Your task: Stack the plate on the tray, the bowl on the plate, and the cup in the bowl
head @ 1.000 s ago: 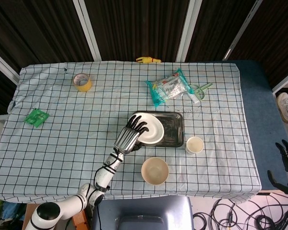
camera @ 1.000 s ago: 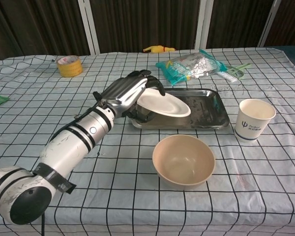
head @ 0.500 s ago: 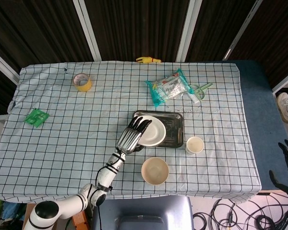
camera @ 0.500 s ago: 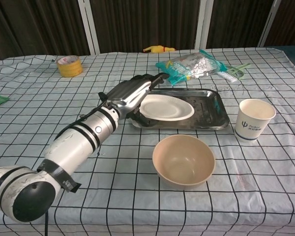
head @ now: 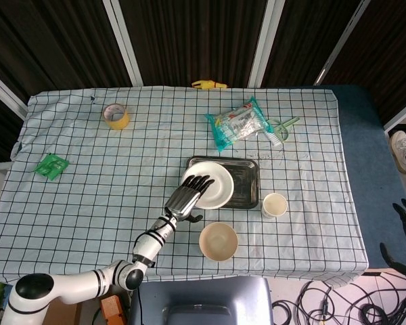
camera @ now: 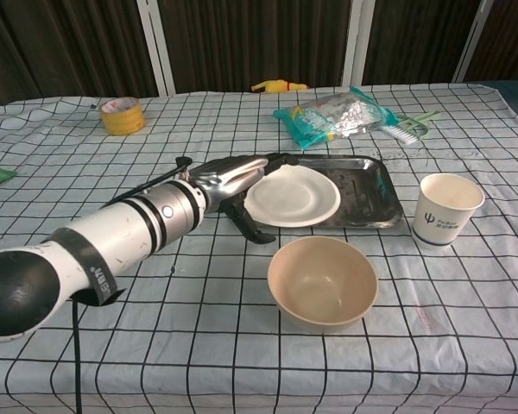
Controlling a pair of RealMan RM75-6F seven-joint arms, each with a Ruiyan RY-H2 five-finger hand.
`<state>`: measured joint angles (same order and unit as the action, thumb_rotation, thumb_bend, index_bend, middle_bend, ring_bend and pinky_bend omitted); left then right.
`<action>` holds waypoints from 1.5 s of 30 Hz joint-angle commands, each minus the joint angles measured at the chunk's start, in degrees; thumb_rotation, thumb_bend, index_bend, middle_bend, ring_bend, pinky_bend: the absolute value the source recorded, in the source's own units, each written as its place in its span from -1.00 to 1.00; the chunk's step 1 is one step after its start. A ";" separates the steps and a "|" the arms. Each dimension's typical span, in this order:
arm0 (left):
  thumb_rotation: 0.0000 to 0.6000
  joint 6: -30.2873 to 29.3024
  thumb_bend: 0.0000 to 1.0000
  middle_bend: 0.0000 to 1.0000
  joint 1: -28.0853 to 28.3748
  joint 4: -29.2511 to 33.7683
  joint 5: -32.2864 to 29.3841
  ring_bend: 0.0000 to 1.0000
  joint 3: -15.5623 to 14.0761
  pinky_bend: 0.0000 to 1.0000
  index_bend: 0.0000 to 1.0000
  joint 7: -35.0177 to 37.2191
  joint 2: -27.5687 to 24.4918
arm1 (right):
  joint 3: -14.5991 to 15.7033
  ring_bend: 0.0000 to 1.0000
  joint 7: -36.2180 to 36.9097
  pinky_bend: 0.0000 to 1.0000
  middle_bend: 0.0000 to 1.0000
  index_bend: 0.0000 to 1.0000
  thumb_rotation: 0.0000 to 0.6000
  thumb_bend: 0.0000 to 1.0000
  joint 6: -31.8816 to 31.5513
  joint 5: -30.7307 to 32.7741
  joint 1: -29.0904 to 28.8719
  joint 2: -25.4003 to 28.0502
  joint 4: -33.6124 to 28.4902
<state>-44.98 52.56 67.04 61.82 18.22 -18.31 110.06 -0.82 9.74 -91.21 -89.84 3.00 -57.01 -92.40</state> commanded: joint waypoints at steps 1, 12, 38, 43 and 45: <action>1.00 -0.54 -0.55 -1.00 -0.30 2.96 -1.40 -1.00 -0.41 -1.00 -1.00 -2.38 -2.11 | 0.12 -1.00 0.06 -1.00 -1.00 -0.93 1.00 -0.37 -0.28 -0.39 0.11 0.03 0.04; 1.00 -13.82 -0.50 -1.00 -7.98 11.31 3.64 -1.00 -7.97 -1.00 -1.00 -9.54 -12.38 | 0.86 -1.00 -0.68 -1.00 -1.00 -0.90 1.00 -0.37 -0.16 -3.04 -0.49 -1.00 0.59; 1.00 -33.48 -0.41 -1.00 -31.31 9.30 14.96 -1.00 -17.41 -1.00 -1.00 15.91 -28.12 | -12.51 -1.00 -23.40 -1.00 -1.00 -0.51 1.00 0.30 41.57 11.64 -36.98 -17.87 -2.20; 1.00 -34.54 -0.39 -1.00 -32.24 9.55 16.09 -1.00 -16.66 -1.00 -1.00 16.47 -29.08 | -12.23 -1.00 -26.42 -1.00 -1.00 -0.48 1.00 0.57 47.37 14.28 -42.83 -22.89 1.44; 1.00 -34.72 -0.39 -1.00 -32.62 9.77 16.12 -1.00 -16.32 -1.00 -1.00 16.45 -29.40 | -12.27 -1.00 -27.07 -1.00 -1.00 -0.48 1.00 0.63 48.51 15.57 -44.45 -24.54 2.50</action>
<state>-79.64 20.04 76.73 77.93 1.80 -1.87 80.73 -12.91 -16.38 -43.84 -75.40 -40.24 -80.31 -90.92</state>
